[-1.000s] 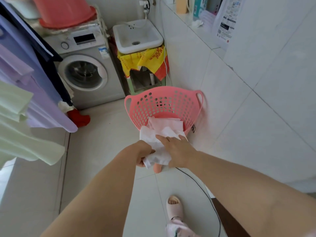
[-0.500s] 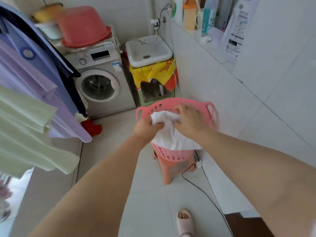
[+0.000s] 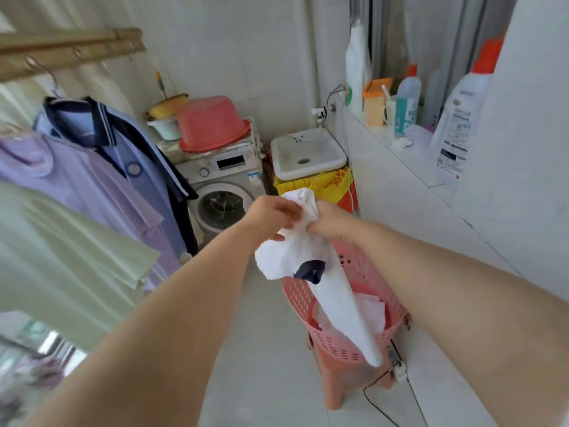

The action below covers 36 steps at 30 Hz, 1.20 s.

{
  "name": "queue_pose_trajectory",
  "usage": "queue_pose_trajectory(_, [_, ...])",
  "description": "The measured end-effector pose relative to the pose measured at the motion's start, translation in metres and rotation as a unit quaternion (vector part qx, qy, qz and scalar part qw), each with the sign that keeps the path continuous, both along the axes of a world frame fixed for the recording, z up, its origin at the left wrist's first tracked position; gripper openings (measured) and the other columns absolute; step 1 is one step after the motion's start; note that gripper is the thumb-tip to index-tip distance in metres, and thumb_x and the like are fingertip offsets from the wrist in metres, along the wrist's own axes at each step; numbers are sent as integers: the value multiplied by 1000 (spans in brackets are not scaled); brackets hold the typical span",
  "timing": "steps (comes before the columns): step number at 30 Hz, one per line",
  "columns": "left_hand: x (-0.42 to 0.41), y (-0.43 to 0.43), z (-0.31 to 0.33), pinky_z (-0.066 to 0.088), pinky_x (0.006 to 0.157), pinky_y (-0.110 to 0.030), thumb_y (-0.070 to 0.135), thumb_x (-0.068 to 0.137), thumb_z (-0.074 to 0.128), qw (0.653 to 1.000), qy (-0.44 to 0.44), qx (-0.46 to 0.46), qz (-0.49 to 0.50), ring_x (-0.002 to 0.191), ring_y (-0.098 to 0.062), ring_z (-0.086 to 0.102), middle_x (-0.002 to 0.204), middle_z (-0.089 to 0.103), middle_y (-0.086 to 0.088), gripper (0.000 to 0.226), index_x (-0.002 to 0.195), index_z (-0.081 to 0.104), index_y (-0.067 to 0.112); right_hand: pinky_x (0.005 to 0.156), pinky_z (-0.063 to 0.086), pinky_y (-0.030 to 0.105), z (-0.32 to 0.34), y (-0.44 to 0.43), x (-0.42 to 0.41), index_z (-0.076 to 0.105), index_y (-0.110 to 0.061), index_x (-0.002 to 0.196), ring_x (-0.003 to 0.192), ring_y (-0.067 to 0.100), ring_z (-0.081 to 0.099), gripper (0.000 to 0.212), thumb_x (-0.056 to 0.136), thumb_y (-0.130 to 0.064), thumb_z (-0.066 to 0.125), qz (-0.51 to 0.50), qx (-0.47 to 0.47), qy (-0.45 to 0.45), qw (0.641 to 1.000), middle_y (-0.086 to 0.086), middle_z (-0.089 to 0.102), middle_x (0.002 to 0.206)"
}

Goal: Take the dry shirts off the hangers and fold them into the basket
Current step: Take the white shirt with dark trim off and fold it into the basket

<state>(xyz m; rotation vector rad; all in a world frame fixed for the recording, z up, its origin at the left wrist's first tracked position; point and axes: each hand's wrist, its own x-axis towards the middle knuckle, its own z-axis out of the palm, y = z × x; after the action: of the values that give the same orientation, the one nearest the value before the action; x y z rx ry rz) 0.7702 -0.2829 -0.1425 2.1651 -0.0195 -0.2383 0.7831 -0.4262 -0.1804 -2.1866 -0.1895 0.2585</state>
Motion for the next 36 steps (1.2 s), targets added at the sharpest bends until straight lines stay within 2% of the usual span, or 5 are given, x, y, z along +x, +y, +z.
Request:
queue_pose_trajectory(5, [11, 19, 20, 45, 88, -32, 50, 61, 84, 975, -115, 173, 72, 110, -17, 49, 114, 51, 3, 81, 126, 49, 18, 92, 52, 47, 29, 18, 12, 44, -18, 129, 105, 29, 62, 47, 87, -10, 64, 15, 131, -4, 991, 11, 62, 117])
queue_pose_trajectory(11, [13, 36, 44, 48, 67, -33, 32, 71, 81, 976, -185, 112, 39, 73, -18, 61, 78, 66, 1, 29, 87, 65, 13, 90, 52, 34, 41, 17, 10, 49, -20, 125, 104, 18, 61, 60, 73, -21, 79, 43, 141, -2, 989, 1, 63, 114])
queue_pose_trajectory(15, [16, 50, 68, 50, 71, -39, 29, 71, 82, 972, -211, 106, 22, 74, -27, 62, 79, 67, -9, 35, 88, 66, 3, 79, 53, 28, 29, 18, 8, 65, -15, 102, 93, 16, 65, 44, 64, -6, 85, 69, 53, 13, 996, -1, 70, 99])
queue_pose_trajectory(28, [39, 164, 102, 47, 77, -38, 33, 80, 74, 950, -218, 166, 150, 87, -27, 59, 92, 64, -8, 38, 107, 63, 8, 96, 47, 36, -1, 31, 24, 58, -14, 125, 113, 26, 58, 34, 94, -28, 58, 58, -94, 77, 991, 5, 61, 124])
queue_pose_trajectory(36, [49, 175, 55, 37, 64, -35, 28, 89, 61, 879, -309, 264, 248, 87, -29, 57, 96, 63, -8, 18, 98, 55, 13, 74, 54, 36, 28, 49, 22, 60, -7, 114, 89, 23, 67, 29, 100, -28, 46, -29, 171, 265, 949, 8, 70, 100])
